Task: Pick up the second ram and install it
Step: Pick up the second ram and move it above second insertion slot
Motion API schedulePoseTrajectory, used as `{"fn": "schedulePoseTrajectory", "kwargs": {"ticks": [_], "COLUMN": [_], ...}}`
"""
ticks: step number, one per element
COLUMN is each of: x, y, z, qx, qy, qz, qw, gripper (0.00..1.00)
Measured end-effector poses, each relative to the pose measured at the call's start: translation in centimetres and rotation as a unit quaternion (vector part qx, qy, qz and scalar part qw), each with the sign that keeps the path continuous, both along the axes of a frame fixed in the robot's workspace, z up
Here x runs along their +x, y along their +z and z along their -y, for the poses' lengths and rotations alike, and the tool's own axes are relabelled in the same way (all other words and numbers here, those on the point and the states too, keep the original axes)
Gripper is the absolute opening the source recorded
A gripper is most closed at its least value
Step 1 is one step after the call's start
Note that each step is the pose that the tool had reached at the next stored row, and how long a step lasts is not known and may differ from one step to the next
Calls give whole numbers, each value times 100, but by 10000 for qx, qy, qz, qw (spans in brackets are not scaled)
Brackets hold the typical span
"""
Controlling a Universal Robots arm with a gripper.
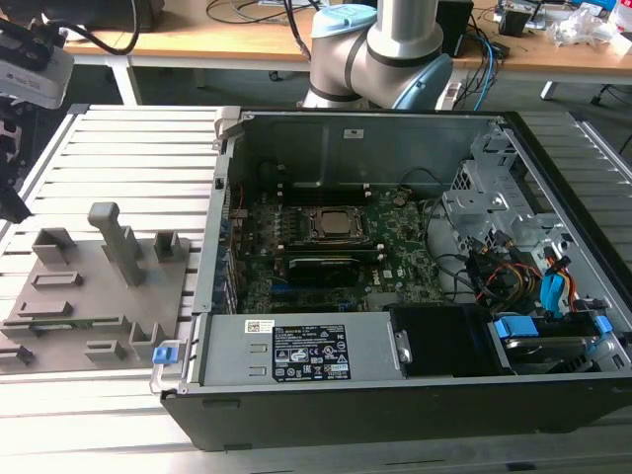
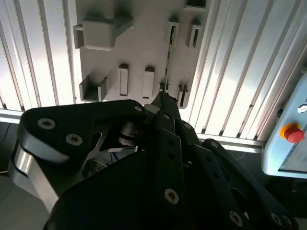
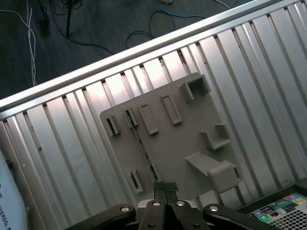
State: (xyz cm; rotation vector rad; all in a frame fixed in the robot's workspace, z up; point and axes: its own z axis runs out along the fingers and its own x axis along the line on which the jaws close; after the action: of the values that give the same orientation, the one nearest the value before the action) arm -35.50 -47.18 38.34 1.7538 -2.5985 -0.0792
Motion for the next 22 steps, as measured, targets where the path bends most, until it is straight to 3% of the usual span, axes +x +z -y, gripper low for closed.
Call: {"fn": "schedulePoseTrajectory", "kwargs": {"ticks": [9, 12, 15, 19, 22], "x": [0, 0, 0, 0, 0], "y": [0, 1, 1, 0, 0], "z": [0, 0, 0, 0, 0], "qx": [0, 0, -1, -1, -1], "qy": [485, 1003, 1243, 1244, 1245], "qz": [-1, -1, 0, 0, 0], "qw": [9988, 9950, 9922, 9922, 9922], "gripper": [11, 11, 11, 11, 24]}}
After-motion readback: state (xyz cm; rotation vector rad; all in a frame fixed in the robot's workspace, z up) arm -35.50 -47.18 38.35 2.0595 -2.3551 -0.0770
